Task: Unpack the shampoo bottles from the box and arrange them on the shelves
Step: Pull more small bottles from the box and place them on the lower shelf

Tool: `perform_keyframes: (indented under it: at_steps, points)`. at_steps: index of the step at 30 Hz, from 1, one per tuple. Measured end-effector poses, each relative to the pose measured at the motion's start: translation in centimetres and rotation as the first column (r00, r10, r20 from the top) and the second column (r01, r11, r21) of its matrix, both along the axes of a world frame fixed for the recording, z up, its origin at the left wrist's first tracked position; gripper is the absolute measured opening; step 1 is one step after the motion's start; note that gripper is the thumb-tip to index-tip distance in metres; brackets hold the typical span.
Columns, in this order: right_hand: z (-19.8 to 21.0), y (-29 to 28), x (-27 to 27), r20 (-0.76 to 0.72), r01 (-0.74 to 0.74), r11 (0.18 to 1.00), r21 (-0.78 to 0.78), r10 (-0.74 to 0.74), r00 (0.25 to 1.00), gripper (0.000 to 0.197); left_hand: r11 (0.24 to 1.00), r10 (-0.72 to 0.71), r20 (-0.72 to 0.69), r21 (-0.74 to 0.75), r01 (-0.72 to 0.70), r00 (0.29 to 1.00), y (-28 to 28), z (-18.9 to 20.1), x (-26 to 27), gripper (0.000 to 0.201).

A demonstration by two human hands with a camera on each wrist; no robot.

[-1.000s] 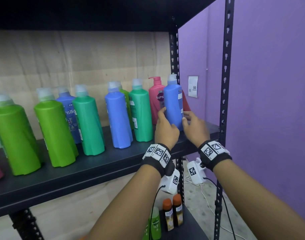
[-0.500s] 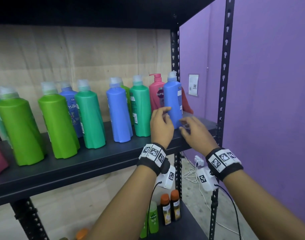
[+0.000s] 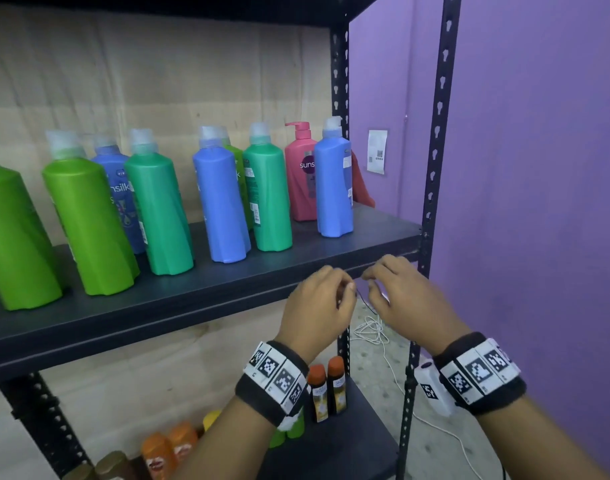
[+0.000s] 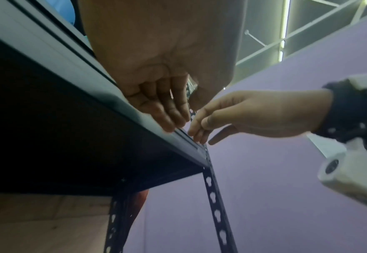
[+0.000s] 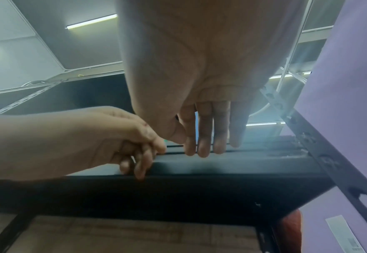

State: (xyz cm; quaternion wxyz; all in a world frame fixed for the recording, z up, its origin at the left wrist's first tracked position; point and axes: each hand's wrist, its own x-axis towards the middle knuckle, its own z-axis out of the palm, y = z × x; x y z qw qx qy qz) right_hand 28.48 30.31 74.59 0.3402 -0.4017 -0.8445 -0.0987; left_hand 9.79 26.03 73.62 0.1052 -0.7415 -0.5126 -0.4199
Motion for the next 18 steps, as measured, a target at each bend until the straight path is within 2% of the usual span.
perform_keyframes:
  at_steps: [4,8,11,14,18]
  points:
    - [-3.0,-0.9,-0.8,0.097,-0.012,0.99,-0.14,0.026,0.995,0.022,0.972,0.15,-0.249,-0.141,-0.189,0.957,-1.0,-3.9,-1.0,0.029]
    - [-6.7,-1.9,-2.6,0.225,-0.002,0.95,-0.312,0.076,0.971,0.02,0.867,0.194,-0.371,-0.368,-0.336,0.908,-1.7,-8.9,-2.8,0.038]
    - [-9.9,-2.7,-4.5,0.332,0.03,0.885,-0.465,0.143,0.932,0.02,0.774,0.179,-0.388,-0.512,-0.373,0.904,-2.7,-12.7,-4.3,0.035]
    - [-13.6,-3.6,-6.3,0.368,0.062,0.755,-0.653,0.244,0.897,0.023,0.668,0.173,-0.392,-0.627,-0.4,0.903,-4.2,-16.7,-5.6,0.031]
    - [-18.8,-5.4,-8.1,0.401,0.117,0.627,-0.77,0.334,0.853,0.029,0.538,0.14,-0.361,-0.754,-0.377,0.922,-7.0,-22.4,-6.8,0.033]
